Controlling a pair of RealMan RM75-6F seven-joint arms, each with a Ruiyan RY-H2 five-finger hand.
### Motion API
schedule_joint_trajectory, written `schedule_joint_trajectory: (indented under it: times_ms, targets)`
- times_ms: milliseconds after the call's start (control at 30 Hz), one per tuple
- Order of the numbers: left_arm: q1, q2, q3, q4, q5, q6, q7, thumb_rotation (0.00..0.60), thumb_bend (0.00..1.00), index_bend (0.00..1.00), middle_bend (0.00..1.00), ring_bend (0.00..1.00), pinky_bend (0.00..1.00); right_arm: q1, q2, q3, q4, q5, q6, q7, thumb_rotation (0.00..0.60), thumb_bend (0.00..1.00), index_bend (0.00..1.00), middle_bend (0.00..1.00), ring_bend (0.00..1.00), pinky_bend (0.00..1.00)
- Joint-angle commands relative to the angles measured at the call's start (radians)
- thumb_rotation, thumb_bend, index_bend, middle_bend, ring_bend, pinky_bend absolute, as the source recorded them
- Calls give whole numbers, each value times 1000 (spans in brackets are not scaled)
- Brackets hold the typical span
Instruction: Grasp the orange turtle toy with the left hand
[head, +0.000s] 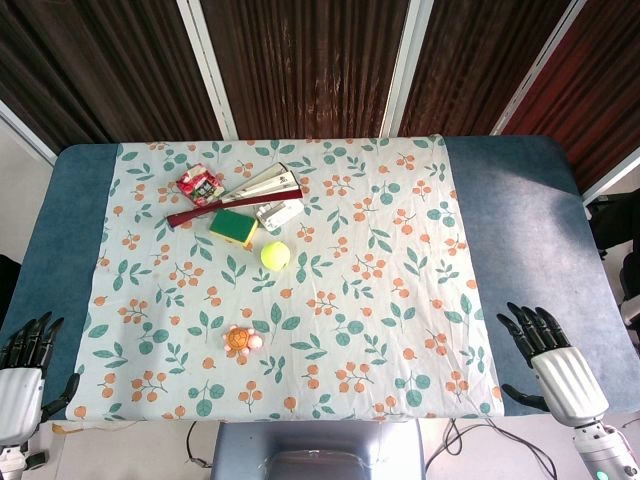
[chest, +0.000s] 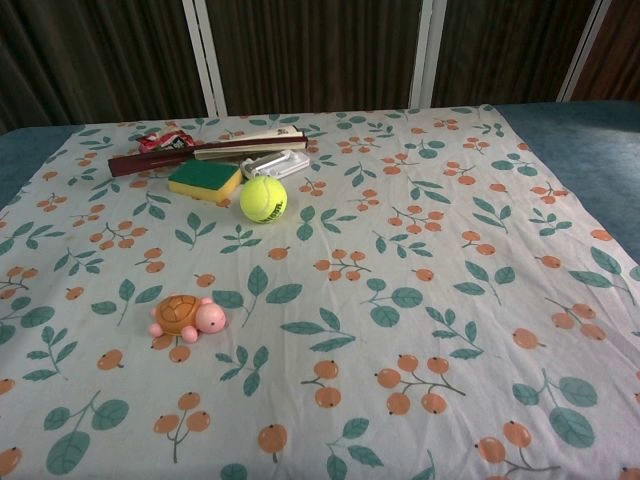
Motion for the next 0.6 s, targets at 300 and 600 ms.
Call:
schedule_joint_trajectory:
  times_ms: [300,600]
  targets:
    - [-69,-67,-5,11,16,-98,36,600,340,0,12,164,336,-6,4,2,-1,3,11,7,600,81,0,0,0,0]
    - [-233,-318,-43,184,-1,-314,140,600,357,72,127,839,986,2,-1,6,-6,30,-20,-8,600,81,0,0,0,0]
